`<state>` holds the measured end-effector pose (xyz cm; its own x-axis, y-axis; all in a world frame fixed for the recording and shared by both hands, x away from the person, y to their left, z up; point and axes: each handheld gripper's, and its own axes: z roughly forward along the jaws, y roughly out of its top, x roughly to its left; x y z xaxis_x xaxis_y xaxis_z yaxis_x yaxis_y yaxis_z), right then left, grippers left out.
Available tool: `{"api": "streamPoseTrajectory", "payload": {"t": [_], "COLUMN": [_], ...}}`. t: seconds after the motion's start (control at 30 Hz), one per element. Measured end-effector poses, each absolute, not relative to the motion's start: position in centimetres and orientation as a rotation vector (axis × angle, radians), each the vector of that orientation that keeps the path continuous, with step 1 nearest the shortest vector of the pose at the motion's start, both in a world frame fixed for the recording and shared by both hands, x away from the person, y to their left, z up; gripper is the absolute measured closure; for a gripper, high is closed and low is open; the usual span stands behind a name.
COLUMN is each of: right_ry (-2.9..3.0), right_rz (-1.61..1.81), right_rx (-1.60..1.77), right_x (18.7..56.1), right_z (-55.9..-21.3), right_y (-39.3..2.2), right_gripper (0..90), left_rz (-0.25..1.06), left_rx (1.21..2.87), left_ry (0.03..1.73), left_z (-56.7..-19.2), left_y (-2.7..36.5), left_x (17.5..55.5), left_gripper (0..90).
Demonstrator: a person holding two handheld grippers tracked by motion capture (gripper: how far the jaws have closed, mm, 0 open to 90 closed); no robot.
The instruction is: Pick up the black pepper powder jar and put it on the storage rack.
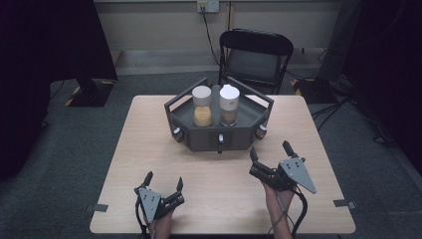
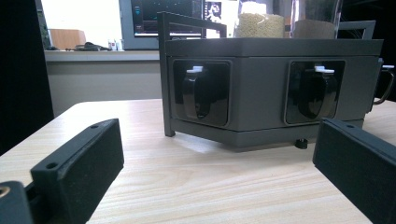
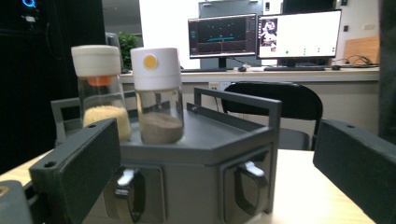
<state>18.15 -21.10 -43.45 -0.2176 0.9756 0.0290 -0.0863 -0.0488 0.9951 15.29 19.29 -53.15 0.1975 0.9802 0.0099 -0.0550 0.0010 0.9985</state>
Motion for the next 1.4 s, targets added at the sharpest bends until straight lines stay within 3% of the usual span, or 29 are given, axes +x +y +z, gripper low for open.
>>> {"api": "streamPoseTrajectory", "payload": {"t": [1.4], "right_ry": [1.253], "right_rz": [1.353], "right_rx": [1.166], "right_x": [15.6], "right_z": [-50.0], "right_y": [-21.2], "right_gripper": [0.0], "left_rz": [1.09], "left_rx": [1.26], "left_ry": [1.02], "left_z": [-53.2], "left_y": [19.3], "left_x": [15.3], "left_gripper": [1.3]}}
